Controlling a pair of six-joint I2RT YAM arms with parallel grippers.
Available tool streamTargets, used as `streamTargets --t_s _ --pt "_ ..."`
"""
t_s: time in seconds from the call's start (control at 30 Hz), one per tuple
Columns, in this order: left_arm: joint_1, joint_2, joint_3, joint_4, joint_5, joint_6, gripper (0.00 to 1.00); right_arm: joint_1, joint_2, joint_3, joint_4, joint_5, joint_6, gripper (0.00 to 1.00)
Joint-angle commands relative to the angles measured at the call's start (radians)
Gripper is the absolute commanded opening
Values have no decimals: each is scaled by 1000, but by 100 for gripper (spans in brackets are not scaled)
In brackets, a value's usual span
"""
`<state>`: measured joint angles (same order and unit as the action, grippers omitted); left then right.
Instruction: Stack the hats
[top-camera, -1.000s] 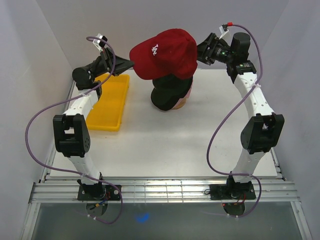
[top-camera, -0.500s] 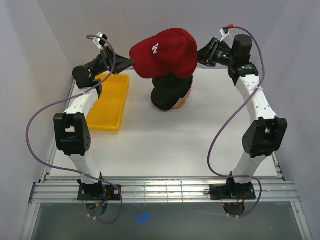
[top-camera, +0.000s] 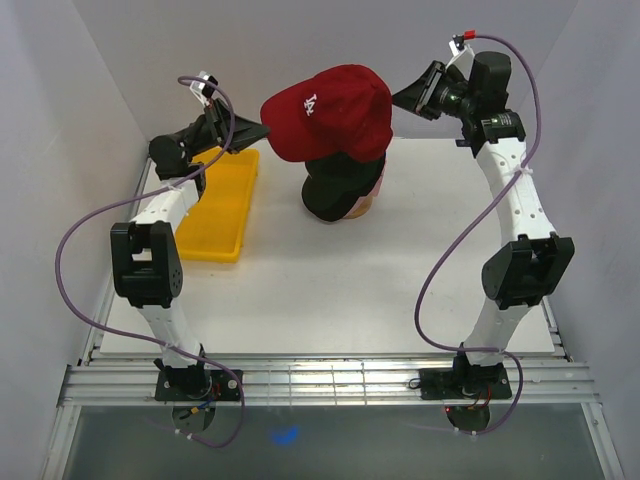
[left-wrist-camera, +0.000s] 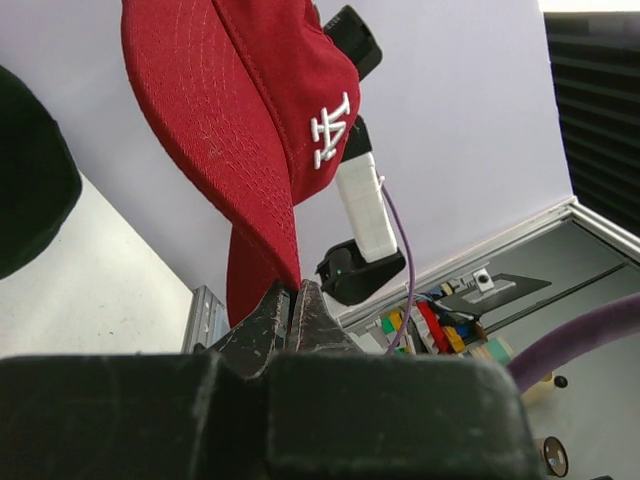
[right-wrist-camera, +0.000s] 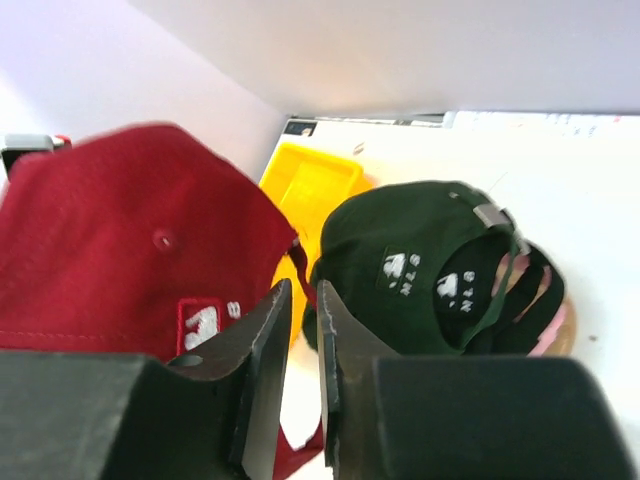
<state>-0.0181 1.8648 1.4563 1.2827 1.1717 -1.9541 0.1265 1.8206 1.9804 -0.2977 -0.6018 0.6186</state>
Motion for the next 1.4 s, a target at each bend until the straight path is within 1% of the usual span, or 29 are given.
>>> streamTargets --t_s 0.0,0.13,0.17,0.23,0.27,0.33,0.37,0.47,0.7,0.8,0.93,1.07,1.23,1.37 --pt "10 -18 -42 55 -10 30 0 -2 49 98 -60 72 -63 22" --pt "17 8 -94 138 -30 1 0 -2 115 162 -87 82 -72 21" --pt "17 16 -106 195 -40 -34 0 -2 120 170 -99 80 -77 23" --pt "18 40 -108 243 -67 -66 0 -2 125 158 -95 74 -80 28" --pt "17 45 -109 269 -75 -74 0 -2 123 149 -92 66 -82 33" --pt "17 57 -108 276 -87 -77 0 -2 120 133 -77 45 -85 39" --pt "17 60 -102 286 -93 -77 0 -2 120 127 -77 39 -86 43" --pt "17 68 -105 297 -130 -69 0 1 121 117 -80 22 -97 49" --pt "17 109 -140 331 -224 -43 0 7 129 106 -84 -10 -117 52" --pt "10 131 -168 352 -234 -52 0 7 146 123 -101 -12 -128 52" --pt "-13 132 -235 360 -239 -23 0 7 161 126 -109 -12 -135 52" --pt "-29 143 -287 403 -257 -29 0 9 166 123 -113 -7 -146 52" --pt "-51 148 -281 414 -270 -28 0 7 174 129 -115 -4 -148 52" --pt "-65 128 -307 423 -284 -16 0 7 175 139 -118 -1 -149 52"
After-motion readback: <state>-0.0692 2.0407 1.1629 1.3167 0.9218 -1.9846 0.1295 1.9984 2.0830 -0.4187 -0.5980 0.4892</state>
